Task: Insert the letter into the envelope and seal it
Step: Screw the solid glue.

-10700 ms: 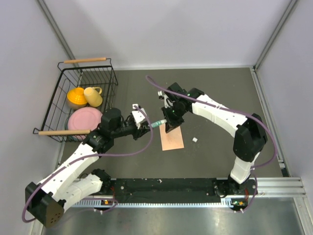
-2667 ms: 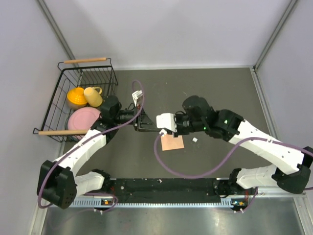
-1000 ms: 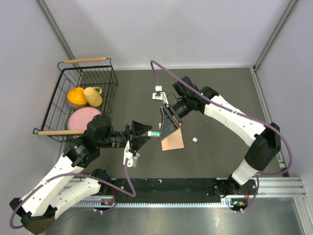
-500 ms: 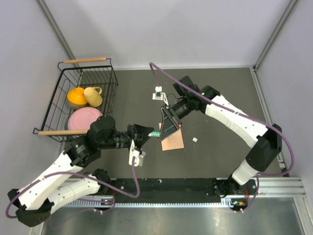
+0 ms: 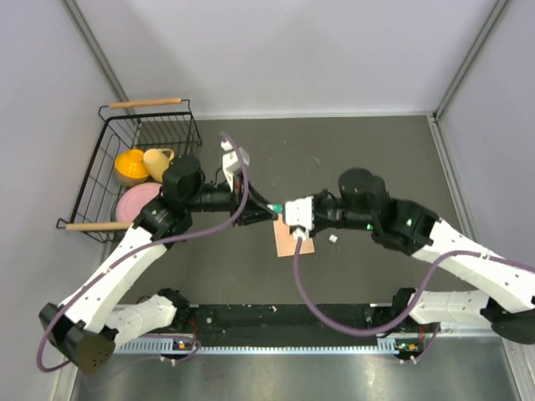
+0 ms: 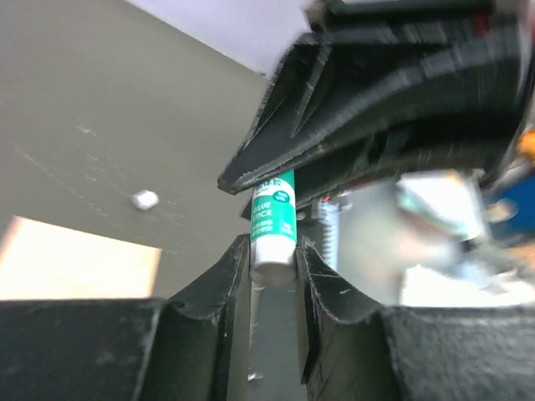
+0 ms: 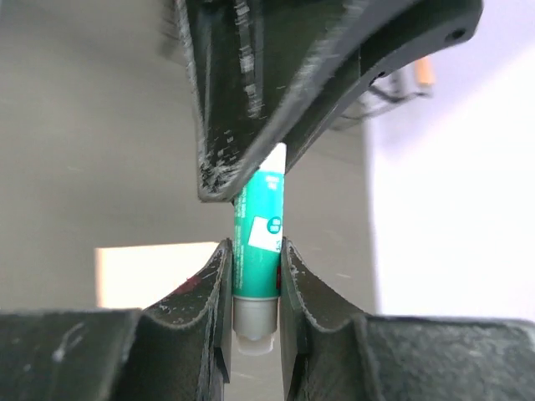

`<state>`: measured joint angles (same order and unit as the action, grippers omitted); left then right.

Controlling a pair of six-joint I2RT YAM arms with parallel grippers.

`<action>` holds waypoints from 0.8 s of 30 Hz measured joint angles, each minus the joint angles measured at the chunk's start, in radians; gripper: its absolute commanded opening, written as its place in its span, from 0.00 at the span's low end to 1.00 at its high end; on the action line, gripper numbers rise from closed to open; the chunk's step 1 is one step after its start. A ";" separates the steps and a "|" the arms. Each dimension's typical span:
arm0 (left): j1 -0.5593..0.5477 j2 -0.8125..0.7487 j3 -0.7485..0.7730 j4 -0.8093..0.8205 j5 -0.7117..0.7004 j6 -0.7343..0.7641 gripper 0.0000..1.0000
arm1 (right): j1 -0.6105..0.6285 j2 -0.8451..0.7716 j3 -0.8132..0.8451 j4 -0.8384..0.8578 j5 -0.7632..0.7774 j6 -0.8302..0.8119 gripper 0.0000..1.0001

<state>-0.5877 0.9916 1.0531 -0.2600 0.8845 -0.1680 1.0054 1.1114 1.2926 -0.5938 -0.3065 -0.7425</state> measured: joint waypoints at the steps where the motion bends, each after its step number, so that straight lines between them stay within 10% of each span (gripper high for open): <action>1: 0.024 0.023 -0.014 0.046 0.029 -0.121 0.01 | 0.027 -0.031 -0.068 0.084 0.083 -0.070 0.00; 6: 0.116 0.105 -0.188 0.346 0.108 -0.672 0.19 | 0.100 -0.101 -0.350 0.411 0.335 -0.366 0.00; 12: 0.185 0.109 -0.225 0.431 0.160 -0.808 0.80 | 0.098 -0.064 -0.286 0.363 0.344 -0.329 0.00; 16: 0.263 0.046 -0.076 0.219 0.140 -0.472 0.87 | 0.012 -0.055 -0.162 0.253 0.223 -0.161 0.00; 24: 0.156 -0.309 -0.029 -0.082 0.076 0.688 0.75 | -0.241 0.197 0.131 -0.061 -0.301 0.318 0.00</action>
<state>-0.4313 0.6830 1.0237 -0.3420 0.9607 0.5201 0.7647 1.3087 1.4235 -0.6548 -0.6075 -0.4248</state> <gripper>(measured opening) 0.784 0.201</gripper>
